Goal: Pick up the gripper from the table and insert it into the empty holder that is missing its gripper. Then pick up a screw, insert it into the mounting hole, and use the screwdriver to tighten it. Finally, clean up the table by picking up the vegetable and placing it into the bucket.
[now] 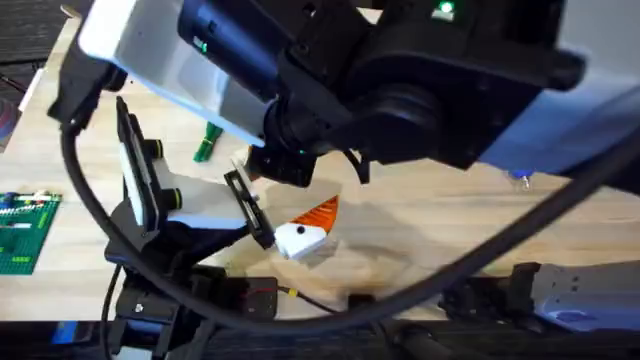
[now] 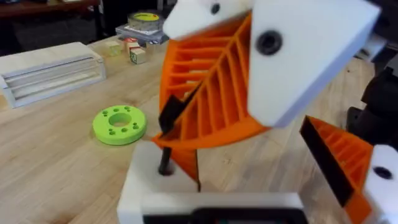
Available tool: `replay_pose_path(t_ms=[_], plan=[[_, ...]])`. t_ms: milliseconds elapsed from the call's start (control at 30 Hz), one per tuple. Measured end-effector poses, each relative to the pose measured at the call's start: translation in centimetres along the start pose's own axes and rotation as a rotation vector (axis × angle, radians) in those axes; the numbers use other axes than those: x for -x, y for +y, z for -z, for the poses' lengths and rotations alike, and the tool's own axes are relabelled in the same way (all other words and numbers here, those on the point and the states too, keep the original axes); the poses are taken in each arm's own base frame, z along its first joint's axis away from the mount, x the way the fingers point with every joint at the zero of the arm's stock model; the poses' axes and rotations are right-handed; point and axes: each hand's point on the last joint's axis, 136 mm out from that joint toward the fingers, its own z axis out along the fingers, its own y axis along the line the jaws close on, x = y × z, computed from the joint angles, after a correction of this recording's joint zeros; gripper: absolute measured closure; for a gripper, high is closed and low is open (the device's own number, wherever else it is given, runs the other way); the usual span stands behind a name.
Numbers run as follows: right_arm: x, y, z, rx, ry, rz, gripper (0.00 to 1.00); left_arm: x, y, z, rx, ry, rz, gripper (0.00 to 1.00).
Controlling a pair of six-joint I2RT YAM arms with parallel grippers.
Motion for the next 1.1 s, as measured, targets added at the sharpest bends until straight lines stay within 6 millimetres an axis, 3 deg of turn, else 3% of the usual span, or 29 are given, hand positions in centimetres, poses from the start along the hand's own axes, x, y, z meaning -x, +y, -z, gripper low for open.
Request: replay_pose_path(t_ms=[600, 1100], plan=[[0.3, 0.0, 0.3, -0.034, 0.000, 0.039, 0.994, 0.0, 0.0, 0.0, -0.001, -0.001, -0.002, 0.007], [0.3, 1.2, 0.4, -0.021, 0.011, 0.065, 0.994, 0.0, -0.2, 0.0, -0.010, -0.001, -0.002, 0.008]])
